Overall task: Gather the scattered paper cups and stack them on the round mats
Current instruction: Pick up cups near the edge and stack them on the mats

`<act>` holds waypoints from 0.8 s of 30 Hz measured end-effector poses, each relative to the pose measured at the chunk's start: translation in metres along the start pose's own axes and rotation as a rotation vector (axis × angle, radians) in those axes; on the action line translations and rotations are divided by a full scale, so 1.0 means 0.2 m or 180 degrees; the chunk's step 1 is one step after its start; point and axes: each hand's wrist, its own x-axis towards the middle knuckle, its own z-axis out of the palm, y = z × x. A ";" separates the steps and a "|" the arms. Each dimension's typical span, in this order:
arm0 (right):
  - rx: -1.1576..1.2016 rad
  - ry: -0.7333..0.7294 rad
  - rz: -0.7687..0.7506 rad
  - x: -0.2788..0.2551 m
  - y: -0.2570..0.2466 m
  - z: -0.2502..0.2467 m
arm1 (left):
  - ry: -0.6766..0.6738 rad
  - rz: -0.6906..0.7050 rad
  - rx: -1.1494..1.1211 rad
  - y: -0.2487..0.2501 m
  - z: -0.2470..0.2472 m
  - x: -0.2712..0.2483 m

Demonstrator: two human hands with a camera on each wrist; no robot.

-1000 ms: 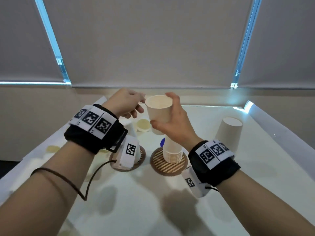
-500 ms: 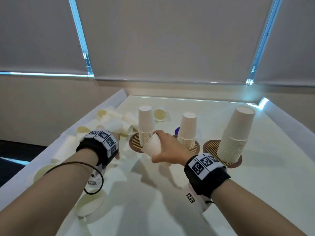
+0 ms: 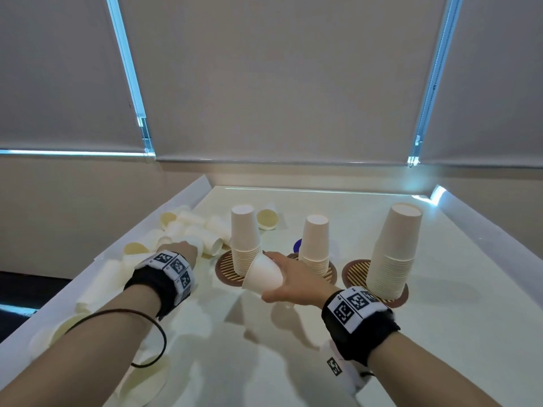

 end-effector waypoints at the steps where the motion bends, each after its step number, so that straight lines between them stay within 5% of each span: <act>1: 0.0002 0.0048 -0.0008 0.00 0.00 -0.01 | 0.0070 -0.0042 -0.0192 -0.02 -0.02 0.00; 7: 0.0333 0.0509 -0.0195 0.00 -0.03 -0.06 | 0.0658 -0.0327 -0.2793 -0.09 -0.25 -0.05; 17: 0.1198 0.2342 -0.1042 0.17 -0.38 -0.24 | 0.0553 -0.0213 -0.5494 0.05 -0.42 -0.09; 20: 0.1007 0.2259 -0.1092 0.27 -0.47 -0.27 | 0.0475 -0.0349 -0.5535 0.07 -0.44 -0.06; 24: 0.0698 0.1989 -0.0815 0.38 -0.51 -0.30 | -0.0050 -0.0148 -0.4651 0.08 -0.39 -0.06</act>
